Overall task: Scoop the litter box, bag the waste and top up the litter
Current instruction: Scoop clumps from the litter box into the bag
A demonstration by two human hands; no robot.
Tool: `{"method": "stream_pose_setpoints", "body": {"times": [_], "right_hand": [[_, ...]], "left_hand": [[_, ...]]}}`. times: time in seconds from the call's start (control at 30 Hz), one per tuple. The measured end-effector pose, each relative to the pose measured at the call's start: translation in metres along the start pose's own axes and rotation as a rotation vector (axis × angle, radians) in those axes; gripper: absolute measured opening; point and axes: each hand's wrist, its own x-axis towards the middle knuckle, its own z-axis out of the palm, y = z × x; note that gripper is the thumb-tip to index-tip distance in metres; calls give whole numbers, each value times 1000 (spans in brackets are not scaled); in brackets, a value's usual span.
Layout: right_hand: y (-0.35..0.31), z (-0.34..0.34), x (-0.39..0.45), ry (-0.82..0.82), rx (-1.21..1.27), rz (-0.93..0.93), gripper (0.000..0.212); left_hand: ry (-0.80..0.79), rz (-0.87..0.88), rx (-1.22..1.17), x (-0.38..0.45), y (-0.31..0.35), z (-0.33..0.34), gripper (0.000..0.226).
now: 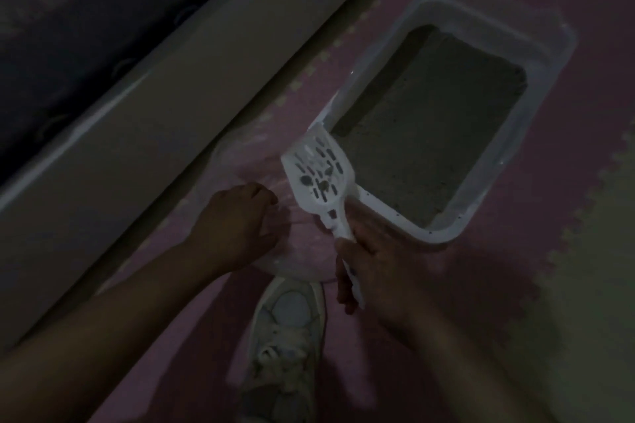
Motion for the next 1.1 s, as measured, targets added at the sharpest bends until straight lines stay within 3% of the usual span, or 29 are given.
{"method": "stream_pose_setpoints", "body": {"times": [0.2,0.57,0.8,0.93,1.0,1.1], "right_hand": [[25,9,28,0,-785,-65,28],[38,13,38,47,-1023,-127,49],[48,13,34,66,-964,-114,38],[36,10,25,63,-931,-165,44],[28,8,18,71,-811,-213,37],[19,2,7,157,-429,-293,33]], "left_hand": [[1,-69,13,-5,-3,2,67],[-28,-123,-31,-6,2,3,69],[-26,-146,-72,-6,4,3,67],[-30,-157,-77,-4,6,2,69],[-19,-176,-99,-3,7,3,71],[-5,-169,-103,-1,10,2,79]]}}
